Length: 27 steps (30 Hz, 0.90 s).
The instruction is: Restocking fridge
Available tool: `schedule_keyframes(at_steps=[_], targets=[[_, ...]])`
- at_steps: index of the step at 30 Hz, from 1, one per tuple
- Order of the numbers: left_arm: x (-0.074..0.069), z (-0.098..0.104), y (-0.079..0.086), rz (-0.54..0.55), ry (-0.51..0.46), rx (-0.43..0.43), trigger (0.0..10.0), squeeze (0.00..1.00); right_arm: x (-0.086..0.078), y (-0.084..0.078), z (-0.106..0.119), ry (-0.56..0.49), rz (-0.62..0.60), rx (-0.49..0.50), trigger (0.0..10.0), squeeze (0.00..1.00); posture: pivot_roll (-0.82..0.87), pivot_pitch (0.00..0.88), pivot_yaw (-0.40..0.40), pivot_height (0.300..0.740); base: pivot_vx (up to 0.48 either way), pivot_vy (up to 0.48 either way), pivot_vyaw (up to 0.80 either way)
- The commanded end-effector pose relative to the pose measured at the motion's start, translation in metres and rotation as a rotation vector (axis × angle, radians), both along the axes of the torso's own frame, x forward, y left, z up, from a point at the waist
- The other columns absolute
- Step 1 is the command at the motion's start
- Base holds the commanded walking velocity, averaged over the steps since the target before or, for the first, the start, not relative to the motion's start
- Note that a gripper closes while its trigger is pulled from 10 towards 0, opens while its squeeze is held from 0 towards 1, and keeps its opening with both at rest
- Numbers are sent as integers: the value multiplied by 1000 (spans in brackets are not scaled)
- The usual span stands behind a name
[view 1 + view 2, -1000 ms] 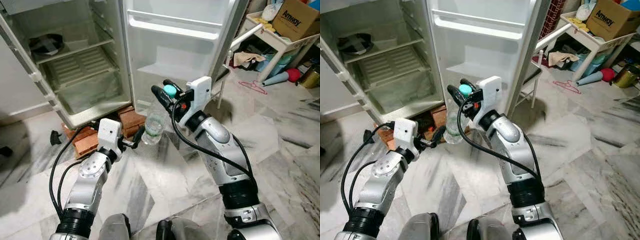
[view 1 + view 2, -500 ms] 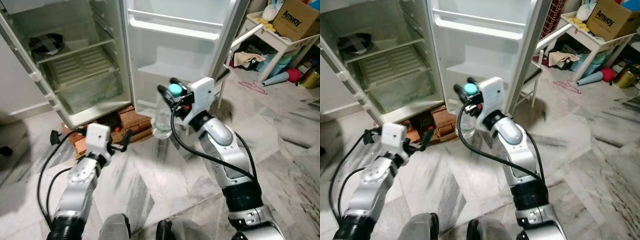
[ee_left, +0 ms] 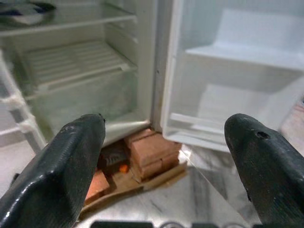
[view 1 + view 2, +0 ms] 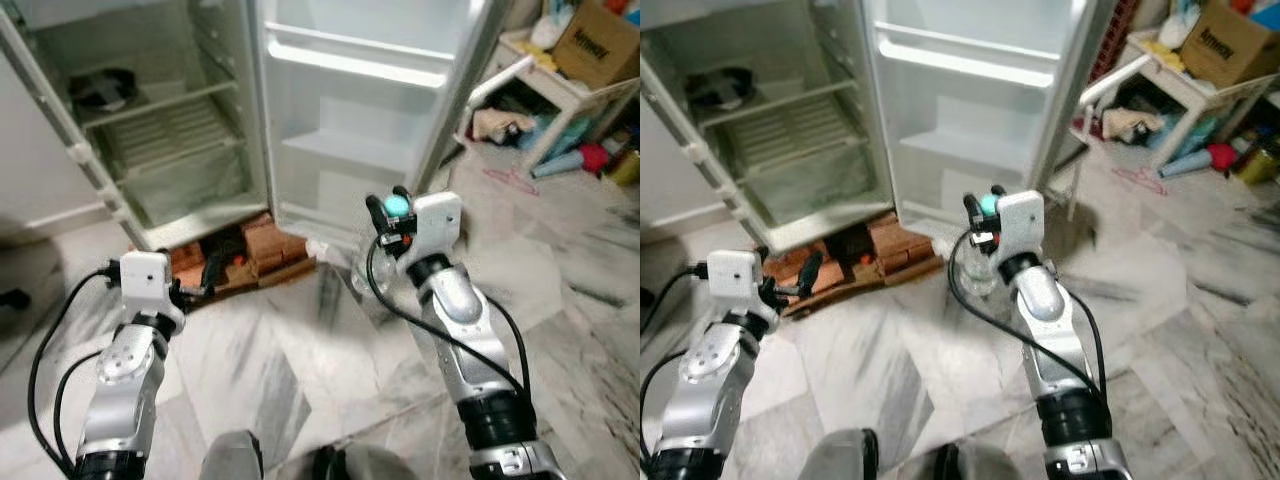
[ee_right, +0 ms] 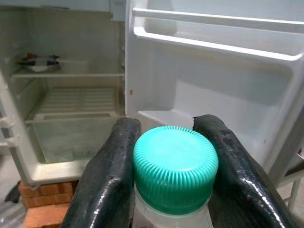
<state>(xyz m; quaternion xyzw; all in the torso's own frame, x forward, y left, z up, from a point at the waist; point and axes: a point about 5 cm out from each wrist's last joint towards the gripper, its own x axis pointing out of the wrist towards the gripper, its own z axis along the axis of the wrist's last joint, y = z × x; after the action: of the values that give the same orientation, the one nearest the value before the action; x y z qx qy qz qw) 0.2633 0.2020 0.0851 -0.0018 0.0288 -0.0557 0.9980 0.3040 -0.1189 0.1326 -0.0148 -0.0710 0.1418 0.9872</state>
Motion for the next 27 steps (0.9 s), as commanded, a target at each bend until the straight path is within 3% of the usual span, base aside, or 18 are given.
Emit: schedule_keyframes(at_steps=[1,15,27], targets=[[-2,3,2,6,-6,4,10000,0,-3,-8,3,-21,-59,6,10000,0,76,164,-63,740,424,0,0],[-3,-2,-8,-8,10,-10,10000,0,-2,-23,-5,-4,-136,-16,10000,0,69,153,-54,740,426,0,0],[-1,0,-9,-23,2,-5,10000,0,0,-21,-6,4,-131,-11,10000,0,68,141,-63,740,263,401,0]])
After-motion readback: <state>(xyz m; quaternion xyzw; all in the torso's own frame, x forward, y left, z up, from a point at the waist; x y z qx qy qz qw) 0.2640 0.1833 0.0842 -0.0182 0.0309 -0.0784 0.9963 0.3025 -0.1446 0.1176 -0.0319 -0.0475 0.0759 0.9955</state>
